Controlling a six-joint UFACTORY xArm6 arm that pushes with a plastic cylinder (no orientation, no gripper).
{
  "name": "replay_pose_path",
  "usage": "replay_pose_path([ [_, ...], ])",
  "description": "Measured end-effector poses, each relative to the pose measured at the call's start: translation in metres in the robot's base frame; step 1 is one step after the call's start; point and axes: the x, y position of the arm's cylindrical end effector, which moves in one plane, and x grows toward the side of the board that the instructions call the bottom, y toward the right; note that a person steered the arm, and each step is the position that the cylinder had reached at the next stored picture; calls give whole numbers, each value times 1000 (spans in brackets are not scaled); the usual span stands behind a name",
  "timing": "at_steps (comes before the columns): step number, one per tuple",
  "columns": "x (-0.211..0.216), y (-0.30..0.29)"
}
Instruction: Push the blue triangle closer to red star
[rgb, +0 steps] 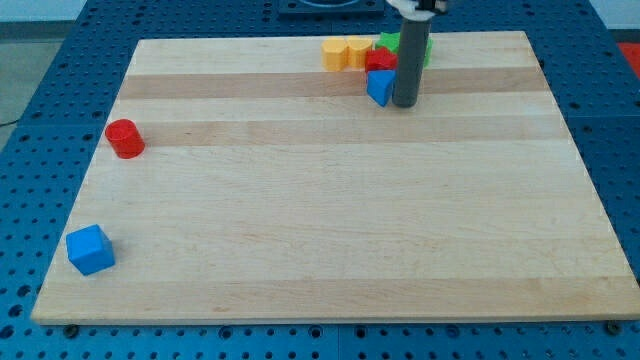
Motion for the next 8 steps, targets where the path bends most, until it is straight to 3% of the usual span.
replay_pose_path([
  [3,0,-29],
  [7,-8,-12],
  [8,35,-16],
])
